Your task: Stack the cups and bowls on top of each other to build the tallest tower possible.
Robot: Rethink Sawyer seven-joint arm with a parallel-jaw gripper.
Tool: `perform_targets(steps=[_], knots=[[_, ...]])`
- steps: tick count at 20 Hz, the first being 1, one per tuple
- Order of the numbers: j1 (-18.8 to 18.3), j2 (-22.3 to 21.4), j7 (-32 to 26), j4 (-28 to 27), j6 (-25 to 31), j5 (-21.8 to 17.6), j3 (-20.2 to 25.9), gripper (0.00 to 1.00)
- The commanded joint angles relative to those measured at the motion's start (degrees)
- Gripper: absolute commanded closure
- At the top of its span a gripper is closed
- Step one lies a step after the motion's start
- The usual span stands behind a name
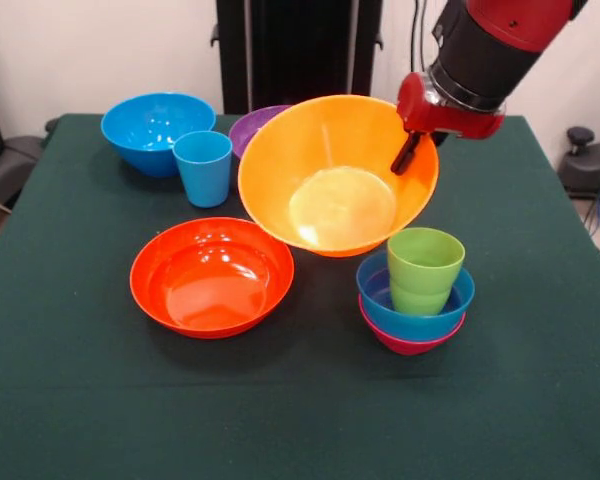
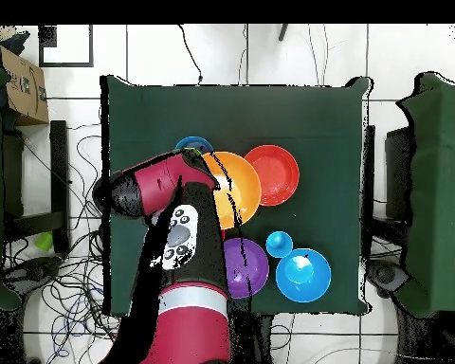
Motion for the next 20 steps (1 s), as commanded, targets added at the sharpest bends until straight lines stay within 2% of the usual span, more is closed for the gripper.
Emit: perform_targets(steps=[1,2,4,10,14,17,20], knots=[[0.6,-5.6,6.2,0.0,6.0,5.0,2.1,1.0],[0.3,-8.5,4.6,1.5,8.5,6.5,2.7,1.0],[0.1,-11.5,2.9,3.4,10.6,8.0,2.9,1.0],[-0.8,-15.2,-0.3,6.9,11.4,9.0,2.6,1.0],[-1.2,-18.2,-1.6,6.7,15.3,11.0,3.5,1.0],[-1.2,-16.1,-0.3,4.4,14.1,11.1,4.0,1.0],[-0.7,-8.6,3.1,-2.0,11.0,8.7,3.7,1.0]])
